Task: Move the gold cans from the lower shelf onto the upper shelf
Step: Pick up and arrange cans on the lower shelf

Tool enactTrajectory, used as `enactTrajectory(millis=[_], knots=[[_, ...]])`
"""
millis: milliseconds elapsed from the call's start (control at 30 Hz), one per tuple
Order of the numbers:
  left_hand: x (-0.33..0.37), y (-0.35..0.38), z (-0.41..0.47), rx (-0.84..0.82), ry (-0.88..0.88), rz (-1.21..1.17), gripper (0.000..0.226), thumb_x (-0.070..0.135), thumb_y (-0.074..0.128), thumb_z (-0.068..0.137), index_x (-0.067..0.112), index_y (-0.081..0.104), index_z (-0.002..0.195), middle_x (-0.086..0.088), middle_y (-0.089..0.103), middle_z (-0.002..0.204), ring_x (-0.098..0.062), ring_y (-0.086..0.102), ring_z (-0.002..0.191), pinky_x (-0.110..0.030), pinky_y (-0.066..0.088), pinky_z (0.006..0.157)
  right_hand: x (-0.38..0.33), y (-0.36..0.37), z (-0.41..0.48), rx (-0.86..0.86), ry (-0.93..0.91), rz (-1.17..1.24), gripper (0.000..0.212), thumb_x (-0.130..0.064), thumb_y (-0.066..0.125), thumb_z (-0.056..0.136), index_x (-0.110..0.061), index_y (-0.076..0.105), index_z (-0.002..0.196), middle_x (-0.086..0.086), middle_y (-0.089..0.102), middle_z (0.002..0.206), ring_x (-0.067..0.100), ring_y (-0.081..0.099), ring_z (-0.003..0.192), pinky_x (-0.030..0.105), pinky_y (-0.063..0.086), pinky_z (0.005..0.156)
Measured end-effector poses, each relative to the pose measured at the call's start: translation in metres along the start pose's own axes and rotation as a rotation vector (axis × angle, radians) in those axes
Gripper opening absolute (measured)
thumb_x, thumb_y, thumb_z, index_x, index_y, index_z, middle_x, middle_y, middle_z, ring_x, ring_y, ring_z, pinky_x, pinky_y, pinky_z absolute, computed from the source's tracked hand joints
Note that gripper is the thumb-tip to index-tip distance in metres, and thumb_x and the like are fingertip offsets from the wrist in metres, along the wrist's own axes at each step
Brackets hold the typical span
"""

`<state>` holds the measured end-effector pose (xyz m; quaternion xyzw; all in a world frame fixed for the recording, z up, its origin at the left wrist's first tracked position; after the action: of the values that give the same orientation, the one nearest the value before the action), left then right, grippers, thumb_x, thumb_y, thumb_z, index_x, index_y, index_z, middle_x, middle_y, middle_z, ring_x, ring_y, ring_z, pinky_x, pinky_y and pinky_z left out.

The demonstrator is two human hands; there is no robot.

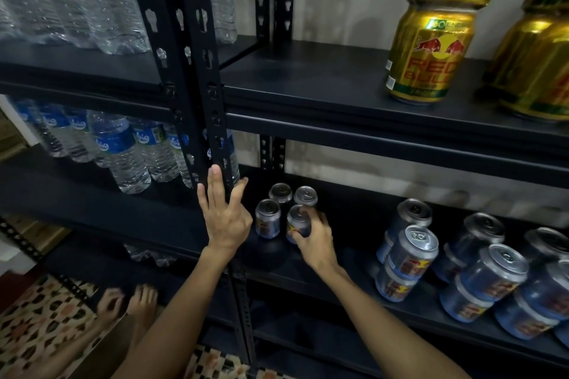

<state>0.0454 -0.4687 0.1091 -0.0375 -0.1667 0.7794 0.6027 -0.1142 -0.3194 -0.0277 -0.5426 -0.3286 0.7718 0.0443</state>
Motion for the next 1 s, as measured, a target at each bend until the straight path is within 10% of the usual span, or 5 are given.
enactTrajectory(millis=[567, 1000], knots=[[0.003, -0.002, 0.000, 0.007, -0.083, -0.035, 0.051, -0.010, 0.061, 0.069, 0.010, 0.052, 0.115, -0.026, 0.018, 0.152, -0.024, 0.006, 0.152, -0.049, 0.008, 0.122, 0.029, -0.048, -0.015, 0.084, 0.042, -0.080, 0.059, -0.018, 0.081, 0.083, -0.026, 0.052, 0.133, 0.006, 0.049, 0.129, 0.027, 0.058, 0.114, 0.032, 0.050, 0.094], [0.005, -0.005, 0.002, 0.082, -0.067, -0.032, 0.046, -0.013, 0.052, 0.072, 0.011, 0.051, 0.111, -0.004, -0.004, 0.166, -0.023, 0.009, 0.152, -0.048, 0.009, 0.122, 0.046, -0.051, -0.016, 0.049, 0.066, -0.050, 0.064, -0.012, 0.078, 0.082, -0.026, 0.046, 0.135, 0.007, 0.055, 0.130, 0.028, 0.059, 0.115, 0.044, 0.051, 0.100]])
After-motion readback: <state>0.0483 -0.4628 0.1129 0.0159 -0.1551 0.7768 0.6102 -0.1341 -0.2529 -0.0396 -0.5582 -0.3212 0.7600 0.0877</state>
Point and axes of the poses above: each hand's wrist, its own z-axis towards the middle knuckle, its own y-axis out of the palm, x = y × z, the point moved 10 cm from there along z, towards the middle knuckle
